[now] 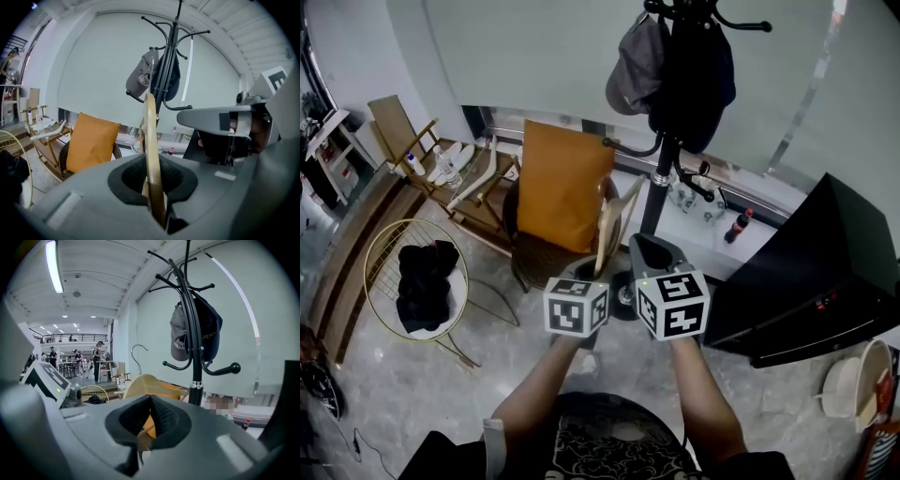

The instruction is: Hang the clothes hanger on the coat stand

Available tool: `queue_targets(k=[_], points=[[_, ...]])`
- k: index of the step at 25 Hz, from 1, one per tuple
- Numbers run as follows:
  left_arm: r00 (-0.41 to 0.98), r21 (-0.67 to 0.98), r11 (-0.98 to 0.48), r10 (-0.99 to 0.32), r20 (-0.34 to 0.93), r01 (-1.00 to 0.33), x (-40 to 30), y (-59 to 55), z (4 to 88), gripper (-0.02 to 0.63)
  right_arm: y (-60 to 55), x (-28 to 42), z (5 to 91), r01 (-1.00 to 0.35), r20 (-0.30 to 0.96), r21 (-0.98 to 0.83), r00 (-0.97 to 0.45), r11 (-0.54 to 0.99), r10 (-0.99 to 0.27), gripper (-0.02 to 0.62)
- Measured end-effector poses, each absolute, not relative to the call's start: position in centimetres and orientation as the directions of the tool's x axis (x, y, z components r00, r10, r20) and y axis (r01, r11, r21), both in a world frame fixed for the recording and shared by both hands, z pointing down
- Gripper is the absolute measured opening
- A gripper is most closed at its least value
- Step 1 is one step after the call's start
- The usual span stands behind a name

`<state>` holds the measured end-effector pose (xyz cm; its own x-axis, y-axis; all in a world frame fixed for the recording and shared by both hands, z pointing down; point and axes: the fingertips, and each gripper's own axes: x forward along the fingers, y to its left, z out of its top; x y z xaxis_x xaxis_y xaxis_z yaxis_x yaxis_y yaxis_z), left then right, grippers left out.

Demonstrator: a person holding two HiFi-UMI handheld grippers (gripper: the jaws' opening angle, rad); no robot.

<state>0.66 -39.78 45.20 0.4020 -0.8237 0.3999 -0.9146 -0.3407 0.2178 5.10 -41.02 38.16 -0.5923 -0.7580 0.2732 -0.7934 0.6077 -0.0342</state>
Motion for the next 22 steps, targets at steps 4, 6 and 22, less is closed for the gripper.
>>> queue_targets(k=[4, 6, 22], points=[[0.420, 0.221, -0.360, -0.815, 0.398, -0.907, 0.6, -41.4, 45.1, 0.035, -42.5, 4.9, 38.1, -0.803, 0.280, -0.028, -0.578, 0.595, -0.767, 0.002], [0.432, 0.224, -0.371, -0.810, 0.397, -0.901, 0.6, -42.1, 45.1, 0.035, -43.1, 4.6, 38.0, -0.808, 0.280, -0.022, -0.571, 0.589, -0.772, 0.002], [0.489, 0.216, -0.439, -0.771, 0.408, -0.872, 0.6, -47.2, 46.0, 0.035, -47.2, 3.2, 38.0, -0.837, 0.280, -0.028, -0.531, 0.546, -0.800, 0.000]])
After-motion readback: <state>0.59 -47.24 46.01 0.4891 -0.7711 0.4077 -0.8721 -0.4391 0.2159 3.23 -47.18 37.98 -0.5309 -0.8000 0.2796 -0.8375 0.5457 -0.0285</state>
